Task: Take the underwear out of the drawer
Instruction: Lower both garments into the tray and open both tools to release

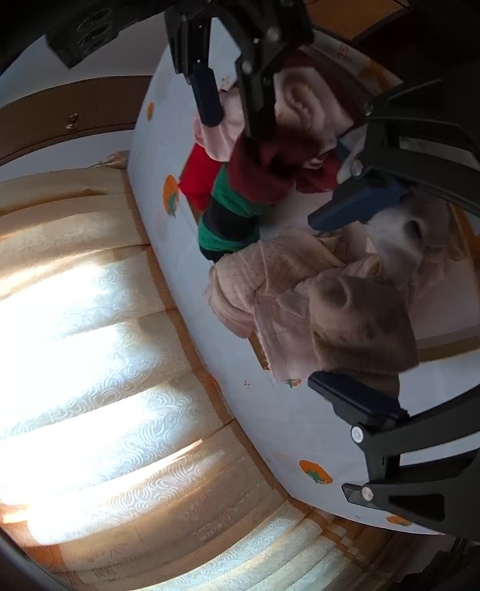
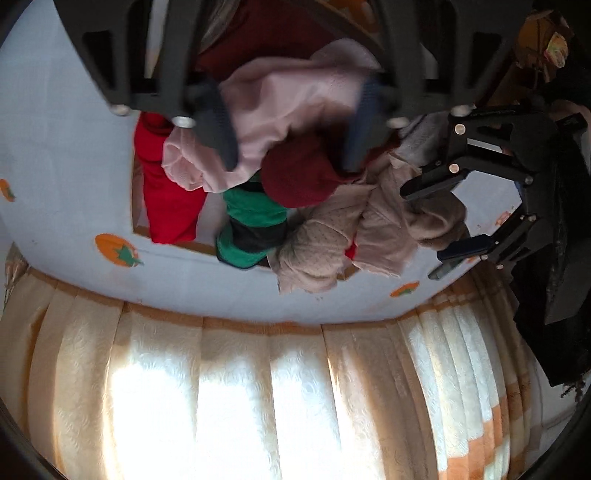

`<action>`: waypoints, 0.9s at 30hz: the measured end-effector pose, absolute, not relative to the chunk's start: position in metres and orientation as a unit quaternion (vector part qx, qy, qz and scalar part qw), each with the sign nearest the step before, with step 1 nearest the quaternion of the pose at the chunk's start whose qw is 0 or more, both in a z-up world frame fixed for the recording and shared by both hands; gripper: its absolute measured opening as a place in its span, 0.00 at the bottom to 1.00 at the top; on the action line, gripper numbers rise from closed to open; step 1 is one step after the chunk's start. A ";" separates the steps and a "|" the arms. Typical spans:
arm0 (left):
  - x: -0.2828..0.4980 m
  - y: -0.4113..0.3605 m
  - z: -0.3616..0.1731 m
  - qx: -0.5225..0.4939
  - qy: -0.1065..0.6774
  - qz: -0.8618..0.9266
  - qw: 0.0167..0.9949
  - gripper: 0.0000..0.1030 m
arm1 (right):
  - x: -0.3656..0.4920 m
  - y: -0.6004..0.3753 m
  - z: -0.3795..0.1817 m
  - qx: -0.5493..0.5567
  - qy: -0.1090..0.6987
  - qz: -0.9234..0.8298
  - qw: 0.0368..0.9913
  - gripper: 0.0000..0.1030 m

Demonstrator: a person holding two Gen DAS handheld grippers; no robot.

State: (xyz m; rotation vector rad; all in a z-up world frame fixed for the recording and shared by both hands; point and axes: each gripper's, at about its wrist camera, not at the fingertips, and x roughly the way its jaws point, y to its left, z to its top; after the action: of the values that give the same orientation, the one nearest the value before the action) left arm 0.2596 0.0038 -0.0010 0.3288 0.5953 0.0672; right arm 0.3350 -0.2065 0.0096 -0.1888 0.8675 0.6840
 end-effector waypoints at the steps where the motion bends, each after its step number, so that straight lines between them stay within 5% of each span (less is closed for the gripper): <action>1: 0.257 0.004 0.001 0.158 0.289 0.033 0.944 0.80 | 0.331 -0.208 0.013 -0.087 0.407 0.326 0.849 0.66; 27: 0.145 -0.004 0.037 0.068 0.203 0.003 0.977 0.96 | 0.209 -0.240 0.073 -0.053 0.293 0.344 0.890 0.76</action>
State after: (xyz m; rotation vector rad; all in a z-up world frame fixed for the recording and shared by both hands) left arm 0.1451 -0.0036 0.0370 0.1373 0.4097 0.0059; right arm 0.2086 -0.2402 0.0732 -0.1096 0.6090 0.7148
